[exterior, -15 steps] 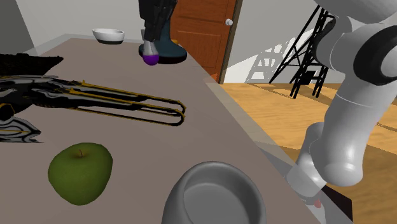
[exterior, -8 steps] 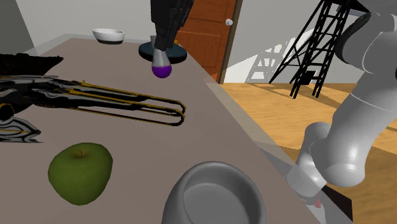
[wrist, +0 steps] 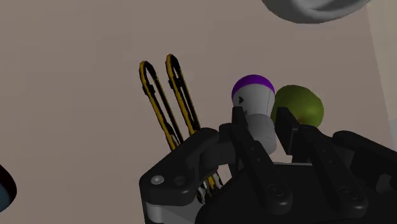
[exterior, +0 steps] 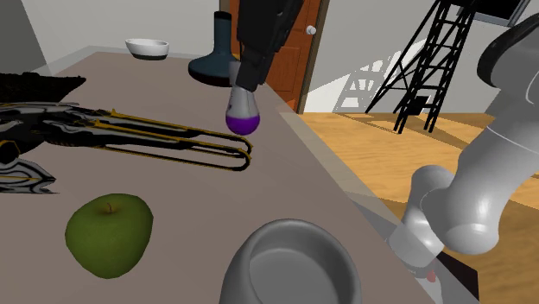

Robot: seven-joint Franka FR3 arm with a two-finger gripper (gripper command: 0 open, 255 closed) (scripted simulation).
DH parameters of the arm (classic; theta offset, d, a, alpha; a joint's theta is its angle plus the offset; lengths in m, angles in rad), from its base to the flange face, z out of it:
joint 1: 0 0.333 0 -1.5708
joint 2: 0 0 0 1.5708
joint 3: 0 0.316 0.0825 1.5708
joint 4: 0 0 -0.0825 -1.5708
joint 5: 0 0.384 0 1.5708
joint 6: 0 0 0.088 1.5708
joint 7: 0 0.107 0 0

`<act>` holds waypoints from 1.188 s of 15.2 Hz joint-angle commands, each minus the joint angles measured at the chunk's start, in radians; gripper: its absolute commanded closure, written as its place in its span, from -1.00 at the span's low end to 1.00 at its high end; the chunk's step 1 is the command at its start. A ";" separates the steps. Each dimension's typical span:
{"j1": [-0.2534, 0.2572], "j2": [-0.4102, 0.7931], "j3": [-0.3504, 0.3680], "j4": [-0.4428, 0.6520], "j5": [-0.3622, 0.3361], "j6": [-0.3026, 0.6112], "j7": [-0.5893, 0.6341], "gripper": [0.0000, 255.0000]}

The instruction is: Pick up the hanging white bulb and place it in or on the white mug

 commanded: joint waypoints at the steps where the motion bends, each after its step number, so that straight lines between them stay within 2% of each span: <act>1: 0.019 -0.012 0.030 -0.006 0.000 -0.008 0.049 1.00; 11: 0.107 0.010 0.209 0.059 -0.041 -0.072 0.305 1.00; 18: 0.109 -0.074 0.170 -0.120 0.013 0.042 0.279 1.00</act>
